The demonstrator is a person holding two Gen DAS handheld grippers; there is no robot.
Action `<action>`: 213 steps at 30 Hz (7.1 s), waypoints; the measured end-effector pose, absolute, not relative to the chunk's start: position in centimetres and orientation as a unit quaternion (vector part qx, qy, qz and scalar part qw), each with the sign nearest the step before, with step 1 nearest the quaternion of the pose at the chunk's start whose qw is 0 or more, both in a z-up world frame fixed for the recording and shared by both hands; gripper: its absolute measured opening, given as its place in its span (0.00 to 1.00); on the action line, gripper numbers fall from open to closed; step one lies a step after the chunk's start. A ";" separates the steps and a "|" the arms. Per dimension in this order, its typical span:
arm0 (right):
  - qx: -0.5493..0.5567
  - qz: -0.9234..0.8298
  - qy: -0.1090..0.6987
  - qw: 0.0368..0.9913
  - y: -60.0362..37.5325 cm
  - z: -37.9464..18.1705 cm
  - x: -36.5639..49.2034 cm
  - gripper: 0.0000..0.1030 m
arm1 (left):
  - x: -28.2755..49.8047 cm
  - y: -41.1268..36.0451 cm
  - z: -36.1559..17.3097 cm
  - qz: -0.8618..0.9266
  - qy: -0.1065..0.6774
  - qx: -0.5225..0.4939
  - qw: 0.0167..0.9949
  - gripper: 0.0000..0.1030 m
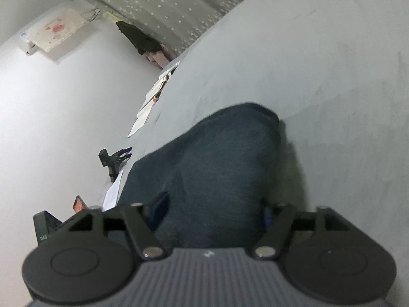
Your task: Fold clothes
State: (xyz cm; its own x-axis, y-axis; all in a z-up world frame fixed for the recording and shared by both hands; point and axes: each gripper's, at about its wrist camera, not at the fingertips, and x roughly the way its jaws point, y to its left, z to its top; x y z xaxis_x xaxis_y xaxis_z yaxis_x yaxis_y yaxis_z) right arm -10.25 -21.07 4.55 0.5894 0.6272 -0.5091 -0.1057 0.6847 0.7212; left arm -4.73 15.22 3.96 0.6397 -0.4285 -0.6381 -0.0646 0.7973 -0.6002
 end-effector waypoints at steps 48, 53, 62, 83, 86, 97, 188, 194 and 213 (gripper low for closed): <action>-0.342 0.283 0.123 0.888 4.8 4.9 -18.5 0.72 | -5.6 20.8 0.5 -0.076 0.418 -0.476 0.770 0.93; -0.180 0.304 0.211 0.911 2.1 6.5 -13.3 0.40 | -6.0 22.0 0.7 -0.064 0.425 -0.482 0.764 0.93; -0.040 0.337 0.240 0.909 -2.4 7.3 -10.5 0.36 | -5.6 20.5 0.7 -0.077 0.446 -0.447 0.771 0.93; -0.116 0.335 0.216 0.910 -1.1 7.4 -11.5 0.44 | -4.2 20.2 0.1 -0.098 0.448 -0.467 0.756 0.93; -0.102 0.344 0.220 0.907 -3.6 7.1 -10.9 0.44 | -4.1 20.6 0.3 -0.141 0.420 -0.505 0.741 0.91; -0.067 0.342 0.232 0.908 -2.6 6.6 -12.8 0.44 | -3.0 19.8 -0.7 -0.194 0.409 -0.544 0.707 0.54; 0.001 0.205 0.345 0.916 -10.2 6.7 -15.5 0.90 | -9.6 10.6 6.0 -0.118 0.348 -0.236 0.900 0.36; -0.009 0.202 0.361 0.910 -9.3 4.8 -15.7 0.92 | -8.8 10.6 4.3 -0.078 0.375 -0.197 0.903 0.03; 0.297 0.189 0.374 0.858 -25.0 5.9 -12.2 1.00 | -12.5 16.0 6.5 -0.015 0.362 -0.249 0.898 0.80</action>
State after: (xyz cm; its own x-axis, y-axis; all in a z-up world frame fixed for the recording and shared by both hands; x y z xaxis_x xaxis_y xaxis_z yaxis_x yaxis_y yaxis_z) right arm -12.17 -24.98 5.86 0.6484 0.5470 -0.5295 -0.1023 0.7518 0.6514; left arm -12.46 16.03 6.55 0.7380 -0.2071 -0.6422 -0.1527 0.8758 -0.4579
